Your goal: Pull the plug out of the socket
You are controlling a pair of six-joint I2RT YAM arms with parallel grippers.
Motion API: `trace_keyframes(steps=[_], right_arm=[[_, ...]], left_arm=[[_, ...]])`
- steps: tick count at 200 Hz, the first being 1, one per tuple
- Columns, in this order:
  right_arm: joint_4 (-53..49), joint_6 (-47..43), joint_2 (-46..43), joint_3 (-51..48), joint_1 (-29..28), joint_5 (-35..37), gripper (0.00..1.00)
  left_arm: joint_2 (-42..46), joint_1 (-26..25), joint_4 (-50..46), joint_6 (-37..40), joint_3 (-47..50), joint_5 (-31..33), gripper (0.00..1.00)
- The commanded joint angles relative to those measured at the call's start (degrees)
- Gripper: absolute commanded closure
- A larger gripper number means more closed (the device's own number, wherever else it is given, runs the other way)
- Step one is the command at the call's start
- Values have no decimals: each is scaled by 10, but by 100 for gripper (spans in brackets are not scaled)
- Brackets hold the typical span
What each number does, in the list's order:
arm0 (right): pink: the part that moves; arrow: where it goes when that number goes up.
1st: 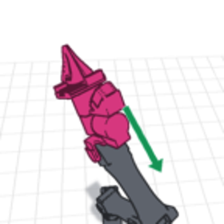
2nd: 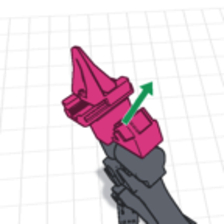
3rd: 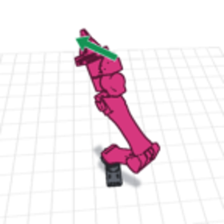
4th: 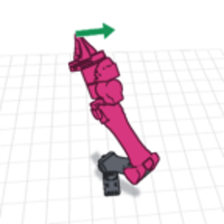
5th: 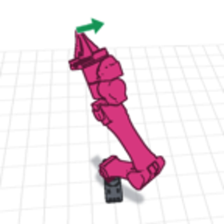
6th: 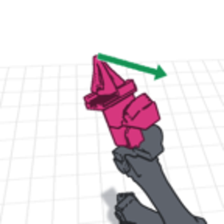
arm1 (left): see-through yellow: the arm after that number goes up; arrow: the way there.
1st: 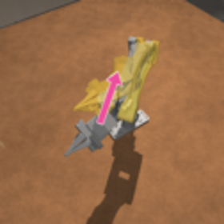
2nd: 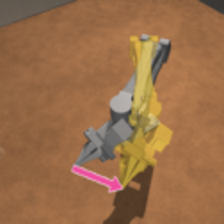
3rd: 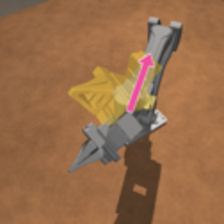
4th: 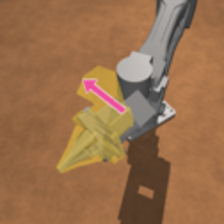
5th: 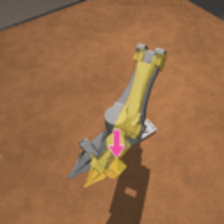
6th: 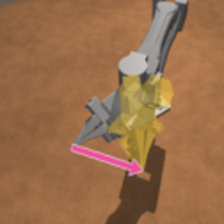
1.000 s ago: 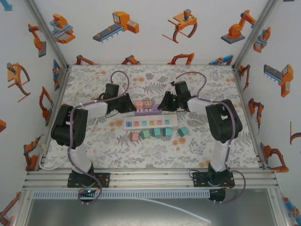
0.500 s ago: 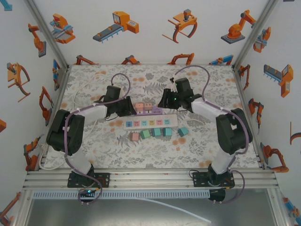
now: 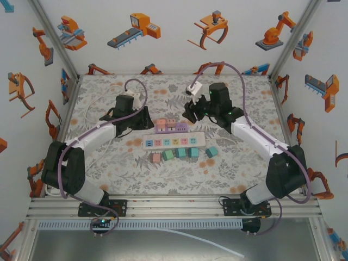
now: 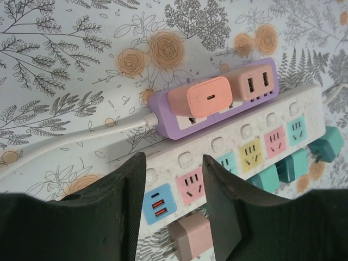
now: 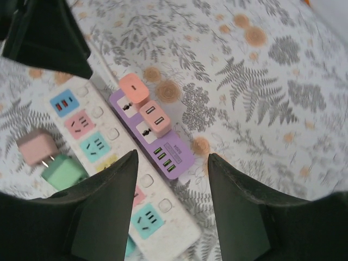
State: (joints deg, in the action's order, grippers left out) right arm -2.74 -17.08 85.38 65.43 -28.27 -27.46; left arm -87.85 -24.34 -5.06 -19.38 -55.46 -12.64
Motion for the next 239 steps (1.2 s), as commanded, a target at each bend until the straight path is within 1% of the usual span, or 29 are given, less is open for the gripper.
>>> trace_keyframes(steps=[1, 25, 61, 68, 84, 122, 170, 194, 208, 239], right_arm=[[-15, -213, 8, 6, -12, -77, 46], [-59, -312, 44, 35, -23, -84, 42], [-132, -370, 130, 108, -27, -104, 42], [-140, -371, 145, 121, -29, -108, 42], [-154, -371, 179, 149, -28, -114, 42], [-193, -371, 249, 208, -31, -123, 43], [-208, -365, 307, 253, -39, -134, 45], [-208, -356, 326, 263, -41, -137, 49], [-206, -351, 333, 266, -42, -138, 52], [-204, -346, 343, 269, -42, -143, 58]], left_arm=[[-8, -3, -7, 50, -12, -3, 53], [-26, -3, 4, 67, -13, 1, 53], [-59, -2, 47, 79, -20, -27, 49], [-67, -2, 49, 82, -25, -26, 47], [-81, -1, 52, 90, -34, -25, 46], [-122, 2, 53, 93, -58, -52, 46], [-148, 1, 51, 94, -61, -48, 46], [-156, 1, 51, 93, -60, -53, 47], [-158, 0, 54, 93, -57, -55, 47], [-164, 1, 51, 94, -51, -49, 48]])
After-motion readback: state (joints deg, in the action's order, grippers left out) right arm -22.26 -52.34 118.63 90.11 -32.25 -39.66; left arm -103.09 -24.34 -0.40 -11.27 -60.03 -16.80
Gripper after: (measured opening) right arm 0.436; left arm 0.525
